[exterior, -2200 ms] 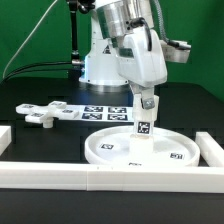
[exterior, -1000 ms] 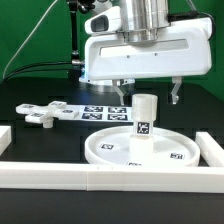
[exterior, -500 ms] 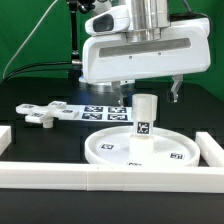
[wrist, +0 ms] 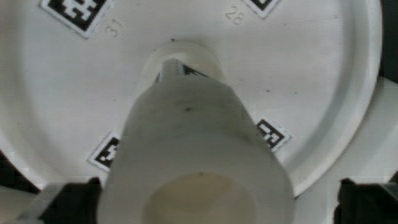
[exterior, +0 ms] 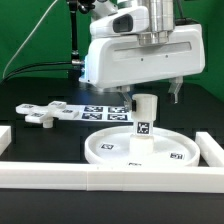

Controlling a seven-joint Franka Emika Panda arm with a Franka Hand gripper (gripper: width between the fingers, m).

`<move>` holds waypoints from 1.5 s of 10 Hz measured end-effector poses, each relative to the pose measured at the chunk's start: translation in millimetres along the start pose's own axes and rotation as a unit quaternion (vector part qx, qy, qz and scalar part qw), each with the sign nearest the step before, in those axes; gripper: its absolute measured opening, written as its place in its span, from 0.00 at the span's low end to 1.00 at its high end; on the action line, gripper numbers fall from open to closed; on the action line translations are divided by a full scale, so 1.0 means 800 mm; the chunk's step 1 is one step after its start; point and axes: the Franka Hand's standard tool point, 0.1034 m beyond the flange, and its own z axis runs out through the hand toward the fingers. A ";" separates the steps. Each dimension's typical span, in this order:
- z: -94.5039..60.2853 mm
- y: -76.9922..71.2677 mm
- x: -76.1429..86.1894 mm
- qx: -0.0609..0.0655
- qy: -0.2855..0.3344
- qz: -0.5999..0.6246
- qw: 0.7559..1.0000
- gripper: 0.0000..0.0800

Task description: Assemble round table

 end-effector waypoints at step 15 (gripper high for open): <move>0.003 0.016 -0.013 -0.018 -0.038 -0.450 0.892 0.65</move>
Offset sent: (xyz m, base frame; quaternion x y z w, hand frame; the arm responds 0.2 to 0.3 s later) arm 0.0042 0.0018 0.0031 -0.0315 -0.0128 -0.3015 0.9529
